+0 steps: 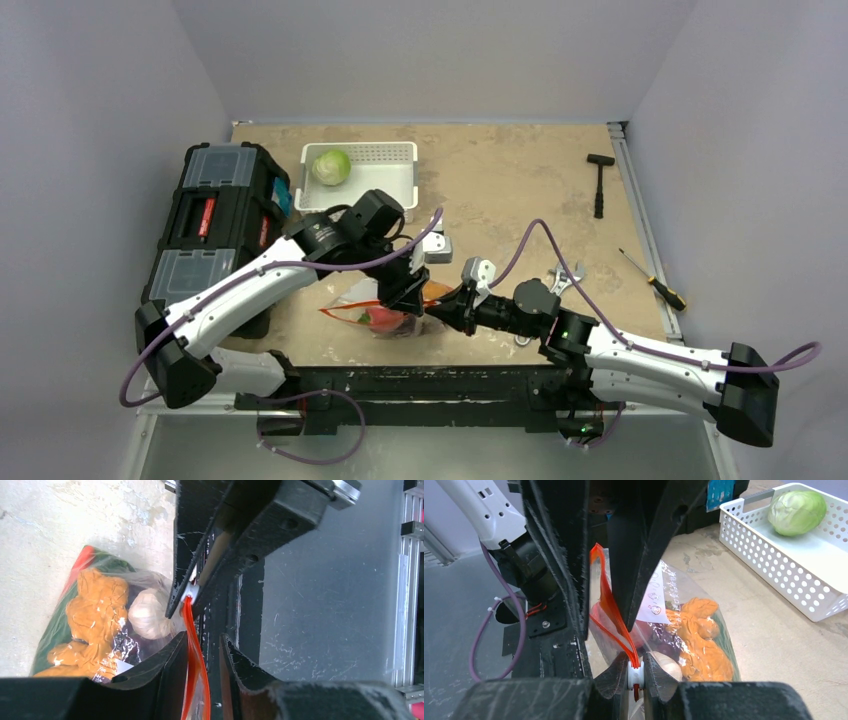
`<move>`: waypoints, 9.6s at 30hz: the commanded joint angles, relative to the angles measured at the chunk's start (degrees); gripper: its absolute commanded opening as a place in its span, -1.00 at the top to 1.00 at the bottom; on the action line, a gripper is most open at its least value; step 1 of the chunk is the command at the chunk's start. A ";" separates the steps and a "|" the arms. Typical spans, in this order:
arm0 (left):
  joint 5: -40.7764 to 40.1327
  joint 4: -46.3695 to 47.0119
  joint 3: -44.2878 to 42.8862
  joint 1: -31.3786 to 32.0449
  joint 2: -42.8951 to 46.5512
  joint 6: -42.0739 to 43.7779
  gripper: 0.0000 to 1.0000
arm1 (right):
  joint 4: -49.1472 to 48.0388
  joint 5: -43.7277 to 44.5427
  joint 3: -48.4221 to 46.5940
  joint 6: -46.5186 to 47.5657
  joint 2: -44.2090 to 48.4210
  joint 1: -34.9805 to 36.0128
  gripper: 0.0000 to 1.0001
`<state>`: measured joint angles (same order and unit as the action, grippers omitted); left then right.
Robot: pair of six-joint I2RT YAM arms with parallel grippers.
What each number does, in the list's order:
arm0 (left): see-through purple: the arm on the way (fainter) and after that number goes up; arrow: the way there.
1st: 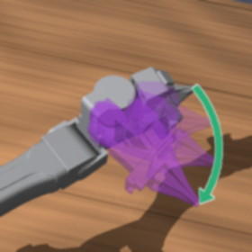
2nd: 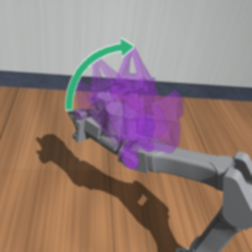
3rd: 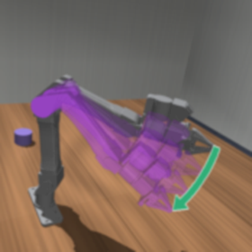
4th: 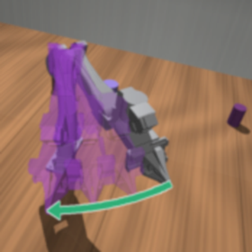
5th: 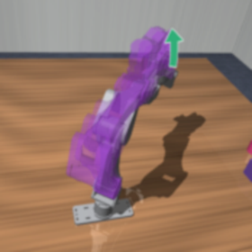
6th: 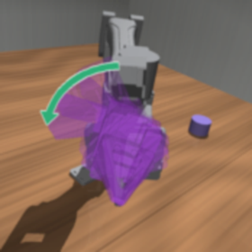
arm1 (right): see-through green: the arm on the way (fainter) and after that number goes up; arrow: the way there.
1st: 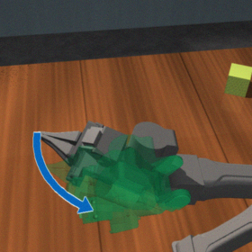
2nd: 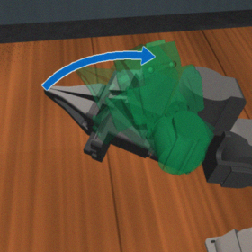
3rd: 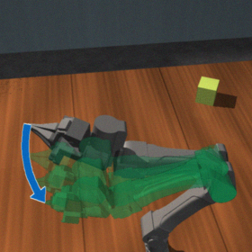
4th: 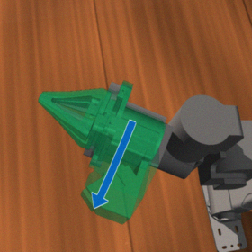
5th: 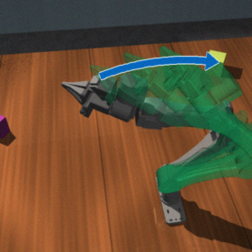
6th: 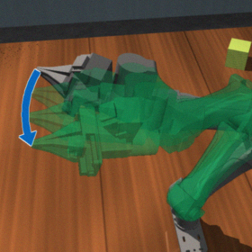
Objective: Place the food in the zip-top bag and seal the zipper
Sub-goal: Adjust the zipper food storage bag at the center of the board.
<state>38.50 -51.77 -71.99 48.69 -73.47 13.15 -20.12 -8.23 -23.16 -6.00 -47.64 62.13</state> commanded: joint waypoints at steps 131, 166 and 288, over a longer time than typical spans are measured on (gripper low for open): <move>-35.84 22.68 21.54 11.99 26.13 -1.07 1.00 | 15.71 1.52 -17.12 25.88 -3.93 3.80 0.14; -30.90 21.90 20.38 12.27 20.58 5.71 1.00 | 21.91 3.77 -19.96 24.04 -2.50 4.40 0.87; 16.20 6.78 9.79 -11.33 12.25 -4.65 0.40 | 20.03 1.73 -17.29 33.18 -2.84 10.40 1.00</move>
<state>50.59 -44.53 -61.60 37.63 -62.13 8.05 3.25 -4.75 -39.90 27.64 -52.18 72.60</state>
